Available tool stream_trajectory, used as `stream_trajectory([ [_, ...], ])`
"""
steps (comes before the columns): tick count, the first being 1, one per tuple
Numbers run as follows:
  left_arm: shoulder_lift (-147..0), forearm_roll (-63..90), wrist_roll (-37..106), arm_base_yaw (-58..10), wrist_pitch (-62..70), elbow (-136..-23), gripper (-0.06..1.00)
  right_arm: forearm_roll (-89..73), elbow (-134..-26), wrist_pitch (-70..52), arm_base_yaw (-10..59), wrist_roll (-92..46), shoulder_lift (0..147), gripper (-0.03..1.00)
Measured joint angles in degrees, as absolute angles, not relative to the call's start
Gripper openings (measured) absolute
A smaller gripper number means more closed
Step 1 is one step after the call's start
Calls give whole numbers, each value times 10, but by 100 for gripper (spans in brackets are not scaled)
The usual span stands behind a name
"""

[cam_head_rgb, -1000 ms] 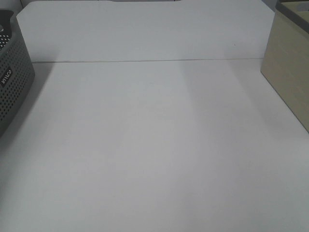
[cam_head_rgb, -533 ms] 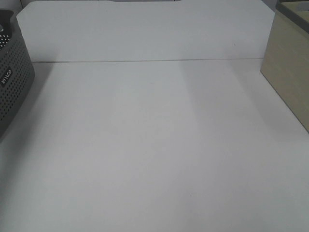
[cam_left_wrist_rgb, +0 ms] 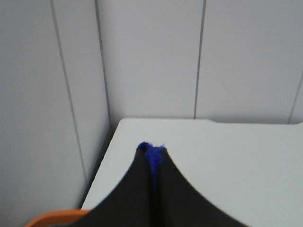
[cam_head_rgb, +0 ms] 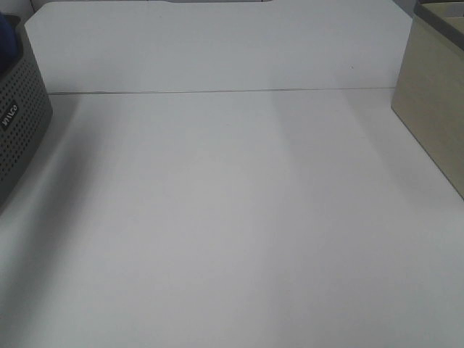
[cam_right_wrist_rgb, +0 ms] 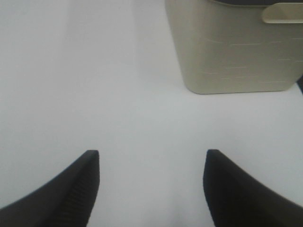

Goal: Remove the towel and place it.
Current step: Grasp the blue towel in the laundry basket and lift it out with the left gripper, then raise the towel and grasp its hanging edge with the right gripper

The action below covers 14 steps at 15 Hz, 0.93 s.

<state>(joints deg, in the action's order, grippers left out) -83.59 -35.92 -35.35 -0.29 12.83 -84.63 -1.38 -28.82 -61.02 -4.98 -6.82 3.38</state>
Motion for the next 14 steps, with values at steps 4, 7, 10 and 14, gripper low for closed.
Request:
stream_trajectory([
  [4, -816, -360, -346, -62, 62, -880, 0, -166, -300, -592, -50, -176, 144, 63],
  [7, -824, -360, -346, -96, 37, -904, 0, -299, -301, -575, -50, -295, 215, 63],
  [10, -838, -360, -346, -138, 16, -906, 0, -429, -301, -539, -50, -457, 280, 63],
  [14, -874, -361, -328, -224, 30, -906, 0, -574, -301, -457, -50, -619, 353, 63],
])
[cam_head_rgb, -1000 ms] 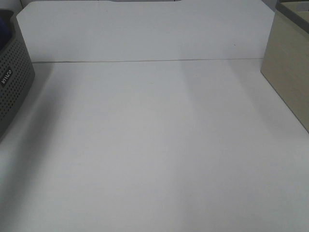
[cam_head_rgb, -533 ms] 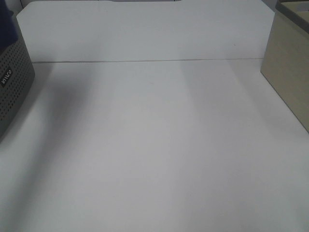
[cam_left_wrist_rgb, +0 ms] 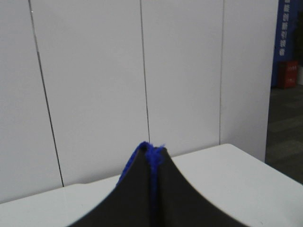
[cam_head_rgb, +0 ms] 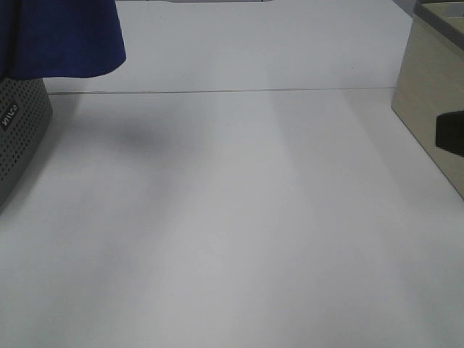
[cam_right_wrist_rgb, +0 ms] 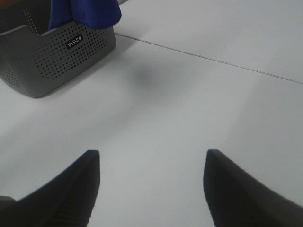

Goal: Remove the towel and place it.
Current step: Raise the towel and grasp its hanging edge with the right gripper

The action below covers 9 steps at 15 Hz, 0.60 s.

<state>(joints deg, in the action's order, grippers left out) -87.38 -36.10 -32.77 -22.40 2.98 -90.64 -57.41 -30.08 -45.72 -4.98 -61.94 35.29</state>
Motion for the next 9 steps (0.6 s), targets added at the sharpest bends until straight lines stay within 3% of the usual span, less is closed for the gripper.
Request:
stream_trajectory([
  [4, -904, -356, -218, -300, 69, -906, 0, -662, -301, -464, -50, -765, 438, 63],
  [9, -909, -208, -85, -341, 101, -906, 0, -821, -301, -521, -50, -964, 596, 63],
])
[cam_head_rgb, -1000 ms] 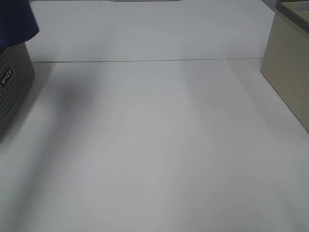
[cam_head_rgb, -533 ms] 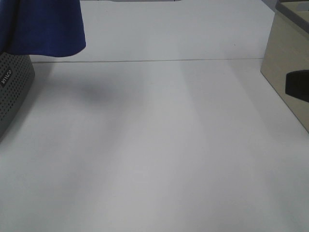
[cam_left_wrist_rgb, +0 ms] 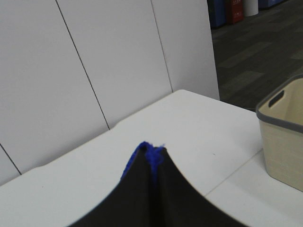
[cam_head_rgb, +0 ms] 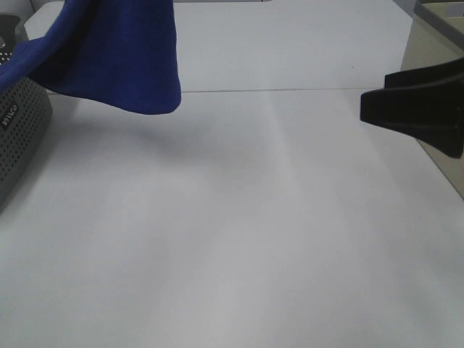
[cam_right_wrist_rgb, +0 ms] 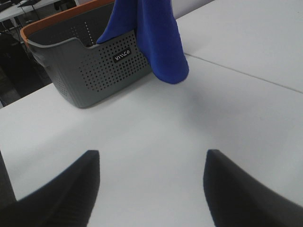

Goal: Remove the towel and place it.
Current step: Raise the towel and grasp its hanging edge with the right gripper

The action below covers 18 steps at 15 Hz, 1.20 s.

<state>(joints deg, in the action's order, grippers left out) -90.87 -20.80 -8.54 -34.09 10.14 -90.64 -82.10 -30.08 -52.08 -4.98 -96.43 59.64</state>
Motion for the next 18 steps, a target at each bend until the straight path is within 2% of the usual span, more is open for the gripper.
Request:
stream_trajectory([
  [2, -909, -94, 33, -355, 158, -906, 0, -886, -301, -541, -50, -1061, 663, 63],
  [3, -909, 23, 167, -367, 207, -906, 0, -940, -301, -568, -50, -1141, 725, 63],
  [4, -909, 89, 238, -368, 236, -906, 0, -969, -301, -584, -50, -1175, 759, 63],
  [7, -909, 213, 374, -368, 276, -906, 0, -995, -302, -608, -16, -1258, 857, 63],
  [9, -909, 239, 413, -368, 287, -906, 0, -995, -325, -595, 47, -1310, 922, 63],
  [12, -909, 243, 431, -368, 308, -906, 0, -995, -380, -581, 105, -1317, 996, 63],
  [18, -909, 245, 435, -368, 316, -906, 0, -995, -527, -540, 165, -1318, 1139, 63],
])
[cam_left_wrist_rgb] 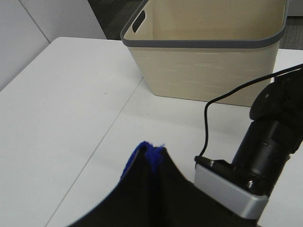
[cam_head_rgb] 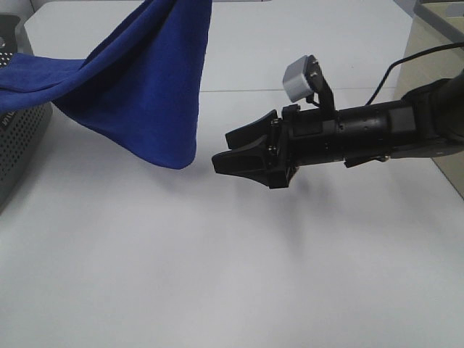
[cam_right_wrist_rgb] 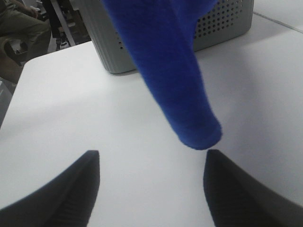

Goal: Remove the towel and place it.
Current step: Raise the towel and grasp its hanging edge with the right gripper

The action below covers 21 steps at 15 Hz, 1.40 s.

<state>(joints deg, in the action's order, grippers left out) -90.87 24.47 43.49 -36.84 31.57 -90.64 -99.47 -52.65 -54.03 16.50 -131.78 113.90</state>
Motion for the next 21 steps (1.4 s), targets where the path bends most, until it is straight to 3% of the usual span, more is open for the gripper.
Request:
stream_trajectory([
  [8, -909, 257, 435, -368, 335, -906, 0, -996, -696, -563, 180, -1336, 1266, 63],
  [15, -909, 257, 435, -368, 336, -906, 0, -989, -700, -577, 247, -1377, 1273, 63],
  [21, -909, 225, 435, -368, 336, -906, 0, -884, -700, -618, 250, -1316, 1273, 61],
])
